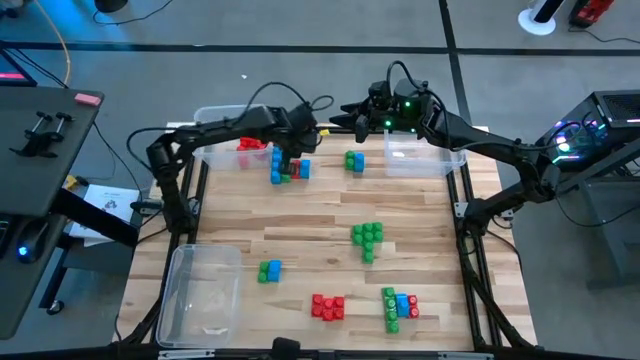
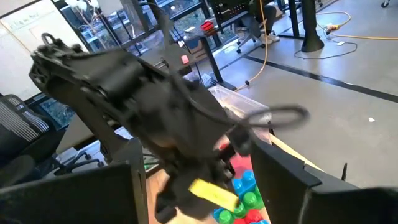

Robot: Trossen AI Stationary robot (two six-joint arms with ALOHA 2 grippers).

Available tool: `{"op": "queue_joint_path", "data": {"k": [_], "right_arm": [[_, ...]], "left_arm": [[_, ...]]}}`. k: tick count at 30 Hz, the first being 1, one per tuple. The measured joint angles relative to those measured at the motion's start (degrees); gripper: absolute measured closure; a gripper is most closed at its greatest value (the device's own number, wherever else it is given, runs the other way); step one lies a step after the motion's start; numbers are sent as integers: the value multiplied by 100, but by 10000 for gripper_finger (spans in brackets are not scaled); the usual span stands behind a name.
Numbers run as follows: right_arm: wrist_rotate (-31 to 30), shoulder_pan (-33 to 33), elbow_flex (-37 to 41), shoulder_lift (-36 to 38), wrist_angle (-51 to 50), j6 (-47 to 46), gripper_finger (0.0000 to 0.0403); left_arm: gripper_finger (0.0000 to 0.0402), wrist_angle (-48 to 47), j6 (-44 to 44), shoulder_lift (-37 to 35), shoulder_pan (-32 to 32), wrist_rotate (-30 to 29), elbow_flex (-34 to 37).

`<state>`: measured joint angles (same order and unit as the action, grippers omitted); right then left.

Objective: Sort blocks
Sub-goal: Put the red game piece into the top left transparent bin

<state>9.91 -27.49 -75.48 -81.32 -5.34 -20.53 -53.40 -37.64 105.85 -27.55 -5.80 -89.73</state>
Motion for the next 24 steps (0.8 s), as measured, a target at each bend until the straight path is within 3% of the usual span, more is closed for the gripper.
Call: {"op": "queue_joint_path", "data": {"k": [3,11,24], "right_arm": [[0,0,0,0,0,0,231],[-4,-1,0,0,0,2,231],[-4,-2,0,0,-179,4,231]], "left_arm": [[401,-63,247,250,-108,295,0],[401,-364,747,808,-122,303,2],[401,-241,855,1185,-131,216,0]]}}
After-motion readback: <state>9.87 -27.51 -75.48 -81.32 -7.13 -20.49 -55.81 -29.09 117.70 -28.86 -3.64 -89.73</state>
